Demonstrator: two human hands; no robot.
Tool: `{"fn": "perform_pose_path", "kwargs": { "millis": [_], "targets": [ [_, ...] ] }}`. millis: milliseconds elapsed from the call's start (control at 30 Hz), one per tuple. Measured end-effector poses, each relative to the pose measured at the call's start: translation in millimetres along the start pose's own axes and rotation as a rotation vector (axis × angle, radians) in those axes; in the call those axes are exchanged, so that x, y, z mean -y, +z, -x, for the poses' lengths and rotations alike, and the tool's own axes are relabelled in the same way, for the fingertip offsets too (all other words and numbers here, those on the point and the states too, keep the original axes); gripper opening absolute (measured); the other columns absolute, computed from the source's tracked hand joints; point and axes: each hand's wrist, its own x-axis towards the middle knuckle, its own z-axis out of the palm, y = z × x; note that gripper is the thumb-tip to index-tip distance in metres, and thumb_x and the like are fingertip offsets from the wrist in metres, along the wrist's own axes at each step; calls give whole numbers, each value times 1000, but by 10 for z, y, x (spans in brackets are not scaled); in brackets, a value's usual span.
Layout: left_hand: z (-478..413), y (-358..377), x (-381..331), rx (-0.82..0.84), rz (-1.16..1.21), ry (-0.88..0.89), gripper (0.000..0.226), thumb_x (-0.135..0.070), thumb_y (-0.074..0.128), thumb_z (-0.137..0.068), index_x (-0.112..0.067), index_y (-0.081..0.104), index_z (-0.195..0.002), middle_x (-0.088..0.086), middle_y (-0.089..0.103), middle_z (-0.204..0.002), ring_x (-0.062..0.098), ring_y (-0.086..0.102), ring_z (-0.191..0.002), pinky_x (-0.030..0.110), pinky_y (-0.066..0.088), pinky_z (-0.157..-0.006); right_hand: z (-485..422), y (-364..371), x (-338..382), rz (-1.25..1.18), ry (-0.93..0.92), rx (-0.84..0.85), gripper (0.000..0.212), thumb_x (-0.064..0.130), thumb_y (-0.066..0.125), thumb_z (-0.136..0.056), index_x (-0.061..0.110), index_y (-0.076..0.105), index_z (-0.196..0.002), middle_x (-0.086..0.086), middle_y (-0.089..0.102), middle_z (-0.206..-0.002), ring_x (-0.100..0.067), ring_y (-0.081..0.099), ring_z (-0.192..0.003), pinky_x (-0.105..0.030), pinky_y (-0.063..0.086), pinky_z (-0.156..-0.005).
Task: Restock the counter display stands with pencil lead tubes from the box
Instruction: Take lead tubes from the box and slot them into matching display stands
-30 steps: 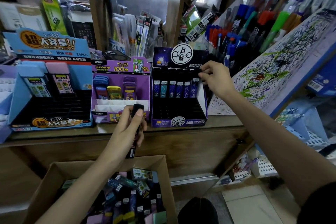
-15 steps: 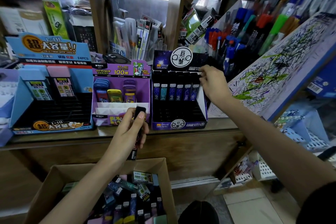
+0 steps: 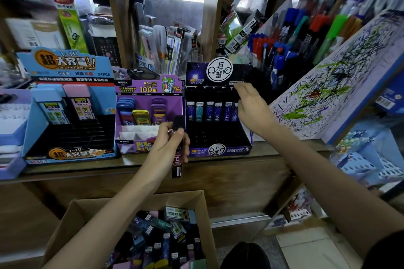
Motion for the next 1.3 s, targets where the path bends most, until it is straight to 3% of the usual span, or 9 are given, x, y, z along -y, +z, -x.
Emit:
{"fn": "perform_pose_path", "kwargs": {
  "millis": [233, 433, 567, 667, 800, 933, 1033, 1133, 1300],
  "targets": [
    [-51, 0, 50, -4, -42, 48, 8, -17, 39, -100, -23, 45, -97, -7, 61, -75, 7, 58, -63, 22, 51, -56, 14, 40, -1, 203, 69, 65, 63, -4, 46, -82, -1, 29, -142, -18, 36, -143, -36, 43, -122, -38, 34, -102],
    [-79, -33, 37, -11, -92, 108, 7, -19, 45, -97, -22, 50, -98, -1, 66, -81, 8, 63, -73, 22, 53, -63, 26, -2, 34, 191, 79, 88, 65, -1, 45, -85, 3, 23, -146, -17, 29, -151, -31, 18, -142, -39, 14, -117],
    [-96, -15, -10, -23, -108, 148, 9, -20, 49, -95, -23, 54, -101, -3, 68, -85, 8, 66, -78, 21, 55, -69, 182, -138, 277, -172, 85, -51, 48, 1, 44, -91, 7, 39, -139, -10, 37, -145, -23, 30, -136, -30, 25, -113],
    [-126, 29, -62, -49, -139, 180, 9, -17, 52, -93, -22, 57, -100, -2, 63, -88, 6, 66, -79, 20, 54, -70, 296, -280, 657, -803, 127, 59, 21, 20, 55, -93, 18, 63, -113, 7, 63, -108, 6, 56, -98, -8, 41, -83],
    [-135, 76, -150, -38, -171, 209, 11, -14, 52, -93, -17, 58, -102, 4, 63, -90, 6, 66, -78, 23, 53, -72, 355, -283, 987, -1072, 109, 141, 14, 8, 61, -88, 22, 64, -88, 5, 64, -82, 2, 61, -71, -11, 48, -64],
    [-143, -64, -163, -67, -284, 201, 15, -17, 57, -91, -25, 57, -104, 1, 62, -103, 4, 59, -94, 16, 48, -78, 197, -351, 995, -1060, 148, 81, 12, 1, 62, -86, 12, 63, -89, 2, 62, -80, -3, 58, -69, -11, 46, -63],
    [-106, -331, -77, -104, -661, 249, 23, -24, 60, -90, -22, 56, -112, -7, 57, -110, 3, 53, -101, 8, 41, -78, 23, -435, 837, -950, 176, -38, 8, 5, 62, -87, 11, 63, -93, 3, 61, -82, -1, 58, -69, -14, 47, -66],
    [-29, -598, 43, -111, -995, 288, 30, -28, 62, -88, -15, 59, -115, -1, 57, -113, 14, 52, -107, 27, 44, -83, -121, -384, 737, -771, 208, -111, 6, 10, 62, -88, 15, 63, -91, 8, 61, -81, -5, 59, -71, -21, 50, -71],
    [17, -757, 130, -84, -1197, 340, 29, -19, 68, -85, -7, 62, -111, 9, 61, -107, 29, 61, -98, 41, 47, -83, -229, -46, 780, -665, 162, -79, 12, 9, 64, -87, 10, 67, -99, 6, 61, -87, -11, 61, -78, -11, 47, -70]
  ]
}}
